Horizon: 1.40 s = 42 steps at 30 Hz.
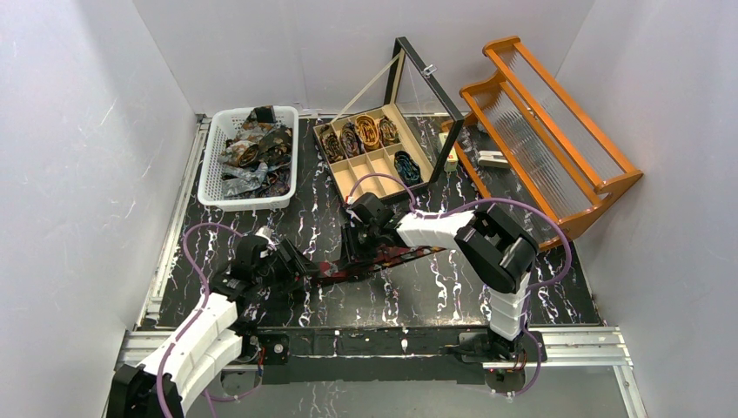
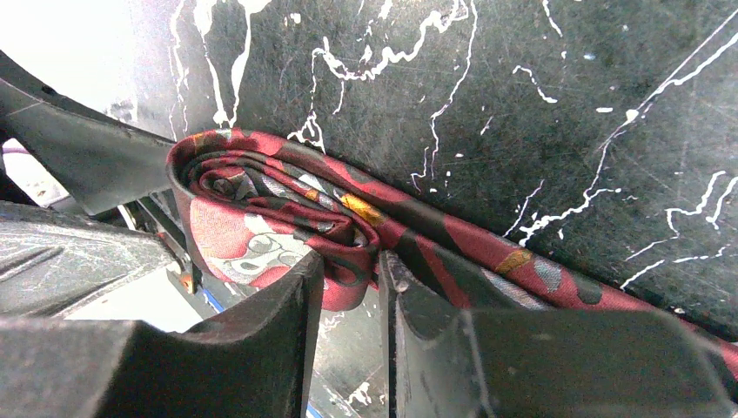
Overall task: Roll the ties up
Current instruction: Roll the tie at the center of the board.
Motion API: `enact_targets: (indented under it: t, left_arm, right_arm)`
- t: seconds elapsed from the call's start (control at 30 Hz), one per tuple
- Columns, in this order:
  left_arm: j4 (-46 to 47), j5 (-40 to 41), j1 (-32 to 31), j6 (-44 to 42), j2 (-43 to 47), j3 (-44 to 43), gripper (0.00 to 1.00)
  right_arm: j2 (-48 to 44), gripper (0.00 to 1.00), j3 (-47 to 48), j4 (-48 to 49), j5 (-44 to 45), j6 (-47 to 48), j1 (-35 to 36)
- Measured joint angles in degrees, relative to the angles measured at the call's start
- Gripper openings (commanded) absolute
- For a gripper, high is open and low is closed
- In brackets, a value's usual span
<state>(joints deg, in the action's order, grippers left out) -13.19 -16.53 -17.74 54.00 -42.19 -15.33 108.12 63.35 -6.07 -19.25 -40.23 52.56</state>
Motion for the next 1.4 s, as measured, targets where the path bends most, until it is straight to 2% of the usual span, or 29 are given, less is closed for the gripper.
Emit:
enact_targets:
  t: [0.3, 0.4, 0.53, 0.67, 0.8, 1.13, 1.2, 1.23, 1.4]
  left_arm:
    - [7.1, -2.4, 0.0, -1.4, -4.1, 1.7, 0.58]
    - [8.9, -2.7, 0.0, -2.5, -5.8, 1.7, 0.51]
    - [10.8, -3.3, 0.0, -3.9, -7.2, 1.9, 0.43]
    - [11.9, -2.9, -0.4, -4.1, -7.2, 3.6, 0.41]
    - [12.8, -2.4, -0.9, -3.9, -6.4, 4.5, 0.41]
    - [12.7, -1.3, -1.6, -3.9, -6.3, 4.5, 0.40]
    - [12.7, -1.2, -1.7, -3.9, -6.3, 4.4, 0.46]
    - [12.7, -1.2, -1.8, -3.9, -6.3, 4.3, 0.49]
    - [11.8, -1.0, -1.9, -3.3, -5.7, 3.4, 0.57]
  right_arm:
    - [0.0, 0.37, 0.0, -0.1, 0.0, 0.0, 0.0]
    - [0.0, 0.38, 0.1, -0.2, 0.0, 0.0, 0.0]
    - [0.5, 0.44, 1.1, -1.5, -0.2, 0.0, -0.1]
    - [0.6, 0.58, 1.9, -2.2, -0.9, 0.1, -0.1]
    - [0.1, 0.60, 1.9, -1.9, -2.3, 0.0, -0.1]
    - [-0.4, 0.40, 1.4, -1.5, -3.3, -0.6, -0.1]
    - [-0.3, 0.29, 1.4, -1.5, -3.0, -0.5, -0.1]
    - [-0.3, 0.26, 1.4, -1.5, -2.9, -0.5, -0.1]
    - [0.7, 0.26, 1.4, -1.6, -1.7, -0.4, 0.0]
